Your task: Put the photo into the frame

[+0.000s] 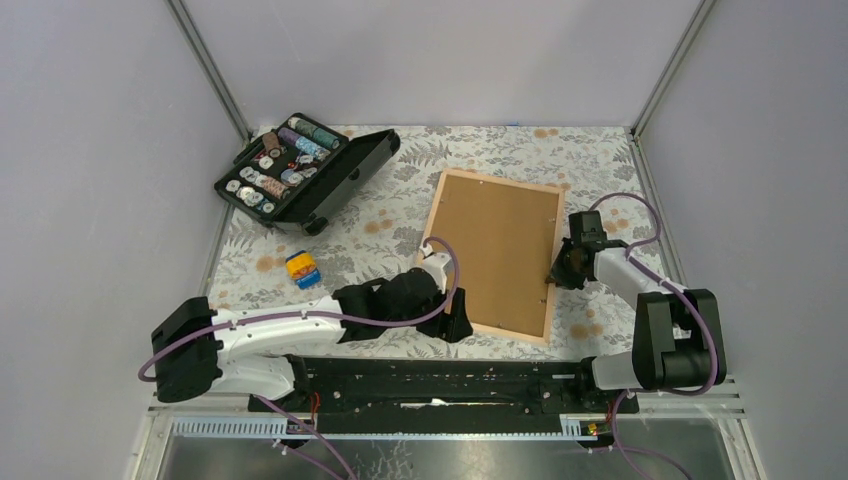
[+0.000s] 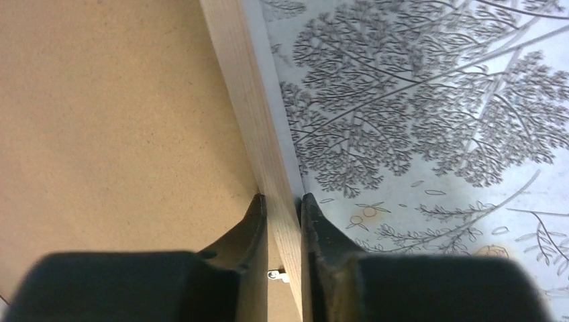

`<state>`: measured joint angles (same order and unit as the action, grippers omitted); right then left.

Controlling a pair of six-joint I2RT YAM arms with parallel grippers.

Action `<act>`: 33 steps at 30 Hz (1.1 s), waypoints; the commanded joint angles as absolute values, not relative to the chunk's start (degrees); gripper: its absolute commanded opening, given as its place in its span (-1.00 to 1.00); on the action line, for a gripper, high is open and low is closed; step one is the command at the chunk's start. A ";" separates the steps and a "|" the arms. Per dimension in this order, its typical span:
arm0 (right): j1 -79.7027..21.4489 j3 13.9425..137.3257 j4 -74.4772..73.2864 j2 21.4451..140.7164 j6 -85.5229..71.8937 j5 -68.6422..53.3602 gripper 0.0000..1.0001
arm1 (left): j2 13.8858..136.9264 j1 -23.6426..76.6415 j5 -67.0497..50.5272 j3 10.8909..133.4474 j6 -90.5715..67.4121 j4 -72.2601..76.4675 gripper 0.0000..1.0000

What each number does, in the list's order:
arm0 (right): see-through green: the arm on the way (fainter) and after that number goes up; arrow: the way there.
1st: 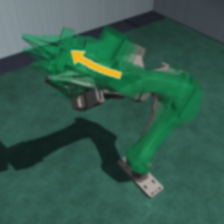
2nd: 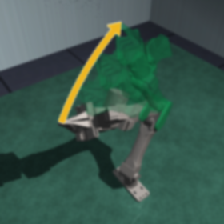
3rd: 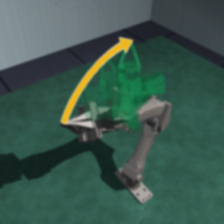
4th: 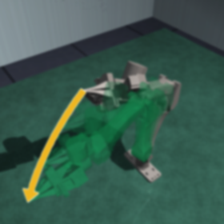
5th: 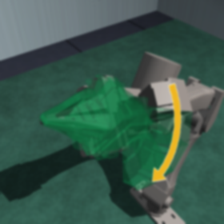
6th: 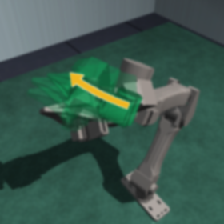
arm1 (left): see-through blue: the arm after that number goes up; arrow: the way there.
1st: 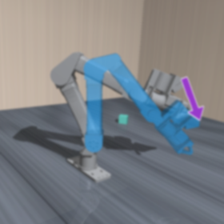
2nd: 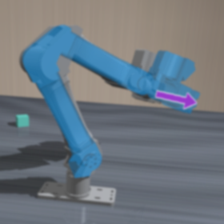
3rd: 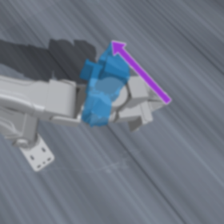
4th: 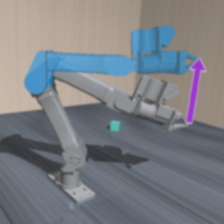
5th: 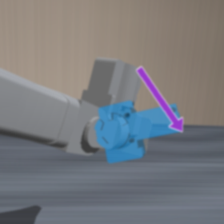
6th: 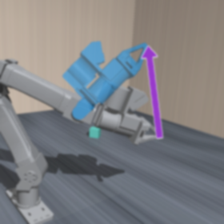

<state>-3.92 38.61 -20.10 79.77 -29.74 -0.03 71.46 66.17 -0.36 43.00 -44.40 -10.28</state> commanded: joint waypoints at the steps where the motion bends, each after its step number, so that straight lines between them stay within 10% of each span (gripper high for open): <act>1: -4.39 37.01 -18.90 79.33 -31.92 -1.76 -0.90 | 72.08 68.18 1.70 46.33 -41.74 -4.69 0.52; 33: -4.37 46.42 -29.20 72.16 -28.99 -19.75 -1.00 | 99.37 93.86 42.62 55.71 22.29 17.40 0.97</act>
